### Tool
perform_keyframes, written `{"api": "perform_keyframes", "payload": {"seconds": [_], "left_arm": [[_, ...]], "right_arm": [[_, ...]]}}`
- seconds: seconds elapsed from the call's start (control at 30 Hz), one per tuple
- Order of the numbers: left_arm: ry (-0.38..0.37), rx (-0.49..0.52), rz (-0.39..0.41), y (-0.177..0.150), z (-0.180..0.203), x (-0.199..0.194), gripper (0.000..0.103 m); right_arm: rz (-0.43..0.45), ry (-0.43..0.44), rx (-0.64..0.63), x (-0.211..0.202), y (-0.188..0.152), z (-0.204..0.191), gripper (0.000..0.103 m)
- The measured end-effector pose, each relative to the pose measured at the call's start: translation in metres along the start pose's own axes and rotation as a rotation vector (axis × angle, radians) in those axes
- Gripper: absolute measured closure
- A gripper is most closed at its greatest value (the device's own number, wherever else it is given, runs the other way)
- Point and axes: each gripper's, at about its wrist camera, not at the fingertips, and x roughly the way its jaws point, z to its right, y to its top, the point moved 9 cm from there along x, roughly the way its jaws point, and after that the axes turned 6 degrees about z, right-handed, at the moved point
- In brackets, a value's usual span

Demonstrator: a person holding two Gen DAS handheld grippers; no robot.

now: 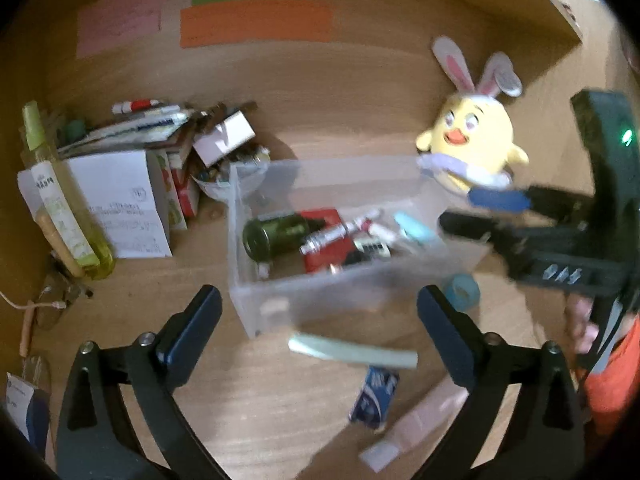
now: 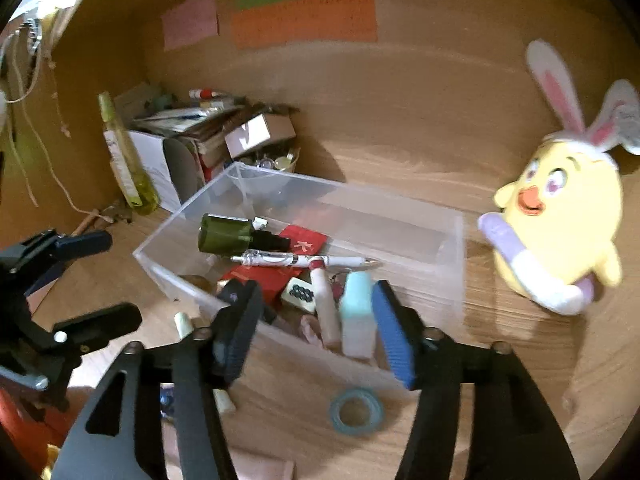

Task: Organize objects
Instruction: 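Open both tools to drop eraser and white tube into the box, then grasp the blue tape roll with right tool while left tool grasps Max staple box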

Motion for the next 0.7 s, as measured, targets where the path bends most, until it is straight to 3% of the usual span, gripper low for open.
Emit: {"api": "perform_keyframes", "payload": {"seconds": [0.17,0.33,0.53,0.7], "left_arm": [[-0.029,0.058,-0.093,-0.033,0.016,0.013,0.003],[-0.033,0.096,-0.169,-0.057,0.026,0.029,0.003],[-0.078,0.173,-0.195,-0.06,0.035,0.037,0.003],[-0.069,0.241,-0.237,-0.065,0.041,0.057,0.003]], "right_arm": [[0.011,-0.006,0.016,-0.022,-0.017,0.01,0.032],[-0.028,-0.029,0.026,-0.026,-0.045,0.022,0.031],[-0.137,-0.03,0.015,-0.009,-0.085,0.032,0.031],[-0.187,-0.026,0.007,0.006,-0.099,0.032,0.031]]}}
